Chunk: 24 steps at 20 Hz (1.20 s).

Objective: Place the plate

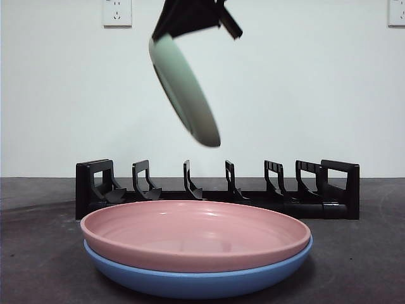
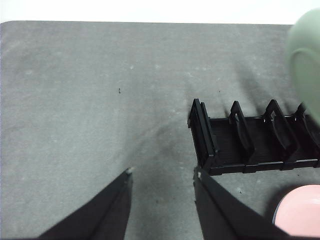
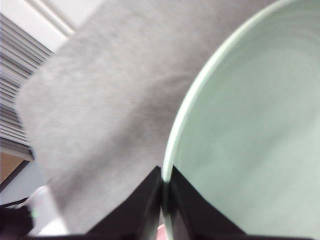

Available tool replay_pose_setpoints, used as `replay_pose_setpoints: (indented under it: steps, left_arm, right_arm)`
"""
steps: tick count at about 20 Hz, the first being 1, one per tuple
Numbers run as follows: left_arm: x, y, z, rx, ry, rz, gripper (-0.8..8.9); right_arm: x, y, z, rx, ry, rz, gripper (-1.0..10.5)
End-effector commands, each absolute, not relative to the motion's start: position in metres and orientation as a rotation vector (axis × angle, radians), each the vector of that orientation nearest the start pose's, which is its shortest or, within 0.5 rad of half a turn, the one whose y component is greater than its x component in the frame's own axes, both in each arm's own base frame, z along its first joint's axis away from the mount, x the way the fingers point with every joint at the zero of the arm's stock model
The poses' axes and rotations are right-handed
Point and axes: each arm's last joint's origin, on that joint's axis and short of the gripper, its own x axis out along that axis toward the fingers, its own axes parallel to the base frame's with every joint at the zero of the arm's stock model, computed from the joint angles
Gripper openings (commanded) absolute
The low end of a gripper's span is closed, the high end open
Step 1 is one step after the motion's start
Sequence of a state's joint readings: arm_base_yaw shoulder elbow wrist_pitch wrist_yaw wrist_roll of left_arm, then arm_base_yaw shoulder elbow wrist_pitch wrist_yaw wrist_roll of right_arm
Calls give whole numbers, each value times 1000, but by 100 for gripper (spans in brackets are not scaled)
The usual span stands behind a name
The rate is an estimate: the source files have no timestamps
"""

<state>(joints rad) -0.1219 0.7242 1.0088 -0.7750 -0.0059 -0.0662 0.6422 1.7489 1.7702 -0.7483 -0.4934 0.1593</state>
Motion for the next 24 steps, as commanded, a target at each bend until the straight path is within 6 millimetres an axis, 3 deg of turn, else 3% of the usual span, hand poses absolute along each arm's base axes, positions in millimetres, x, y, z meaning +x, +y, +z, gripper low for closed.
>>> replay_pose_setpoints:
  steps: [1,5,7,10,14,20,24]
  left_arm:
    - [125,-15,365,-21,469,-97,196]
    - [125,-15,365,-21,471,-96,196]
    - [125,-15,365,-21,471,-96,196]
    - [125,-15,364,-21,472,-96,196]
    - [125,-15,364,-21,476,-96,196]
    - [124,-15,364,-32,478,-93,196]
    - [124,-15,362,-34,499,-92,196]
  right_arm:
    - [280,238,386,12,785,1079,16]
    - [246,240,403,-143,696,1069,15]
    - [227,245,402,-161,666,1113,16]
    - [196,249,385,-229,647,1083,15]
    - [153,239,360,-295,638,1090,16]
    - [101,201,331,-315,571,1037,16]
    - [83,182,315,-482,553,920,16]
